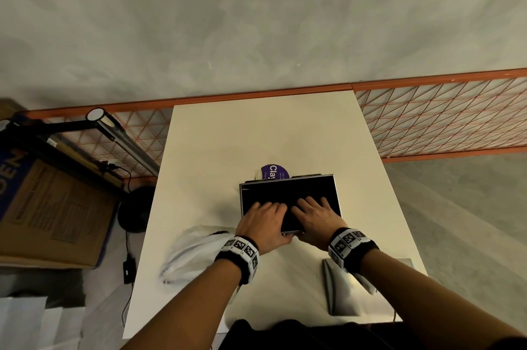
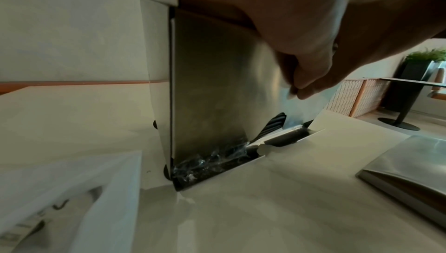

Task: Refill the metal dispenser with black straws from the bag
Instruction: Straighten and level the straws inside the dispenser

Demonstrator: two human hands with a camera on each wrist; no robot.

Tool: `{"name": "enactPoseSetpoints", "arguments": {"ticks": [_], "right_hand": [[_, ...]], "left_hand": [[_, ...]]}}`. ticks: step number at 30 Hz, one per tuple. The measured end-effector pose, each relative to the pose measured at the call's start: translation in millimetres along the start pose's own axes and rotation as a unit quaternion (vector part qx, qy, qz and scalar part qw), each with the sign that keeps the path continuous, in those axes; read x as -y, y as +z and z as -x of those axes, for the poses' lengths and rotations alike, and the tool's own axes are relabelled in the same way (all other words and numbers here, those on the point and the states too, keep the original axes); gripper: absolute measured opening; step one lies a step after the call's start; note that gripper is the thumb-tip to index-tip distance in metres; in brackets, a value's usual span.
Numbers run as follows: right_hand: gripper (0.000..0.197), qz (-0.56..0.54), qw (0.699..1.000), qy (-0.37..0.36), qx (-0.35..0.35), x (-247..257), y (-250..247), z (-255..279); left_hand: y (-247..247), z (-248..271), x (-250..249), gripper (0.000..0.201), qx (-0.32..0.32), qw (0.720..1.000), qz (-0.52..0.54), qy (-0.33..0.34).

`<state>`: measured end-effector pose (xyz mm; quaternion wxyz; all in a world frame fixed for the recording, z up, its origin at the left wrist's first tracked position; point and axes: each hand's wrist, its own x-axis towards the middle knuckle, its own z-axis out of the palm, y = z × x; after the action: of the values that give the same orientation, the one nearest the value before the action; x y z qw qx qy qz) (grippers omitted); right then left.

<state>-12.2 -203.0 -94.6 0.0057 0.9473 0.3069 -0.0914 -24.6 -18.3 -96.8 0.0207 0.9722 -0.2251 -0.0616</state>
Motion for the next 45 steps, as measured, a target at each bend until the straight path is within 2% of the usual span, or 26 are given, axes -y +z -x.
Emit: {"name": "enactPoseSetpoints", "arguments": {"ticks": [6, 12, 20, 27, 30, 36, 45], "right_hand": [[0.048, 0.006, 1.000, -0.013, -0.011, -1.3, -0.3, 0.1], [0.073, -0.010, 1.000, 0.001, -0.028, -1.1, -6.3, 0.3], [0.077, -0.051, 0.999, -0.008, -0.007, -5.8, -9.0, -5.7], [0.087, -0.038, 0.999, 0.015, 0.000, -5.7, -5.9, -9.7], [0.088, -0.035, 0.999, 0.016, -0.007, -5.0, -3.7, -9.5], [0.089, -0.041, 0.998, 0.024, -0.038, -6.1, -4.4, -6.6], [0.085, -0.078, 0.997, 0.027, -0.002, -4.5, -5.2, -3.4]], "left_hand": [[1.3, -2.4, 3.3, 0.055, 0.006, 1.000, 0.003, 0.009], [4.1, -4.9, 4.0, 0.063, 0.003, 1.000, -0.011, 0.007], [0.1, -11.3, 8.4, 0.072, 0.000, 1.000, 0.003, 0.002], [-4.8, -9.7, 8.0, 0.067, -0.015, 1.000, 0.014, 0.004], [-7.8, -8.4, 6.6, 0.063, -0.004, 0.999, 0.033, -0.004], [-4.5, -9.0, 6.4, 0.071, 0.007, 0.999, 0.045, -0.019], [-0.8, -7.0, 4.1, 0.072, 0.003, 0.999, 0.046, -0.018]]}}
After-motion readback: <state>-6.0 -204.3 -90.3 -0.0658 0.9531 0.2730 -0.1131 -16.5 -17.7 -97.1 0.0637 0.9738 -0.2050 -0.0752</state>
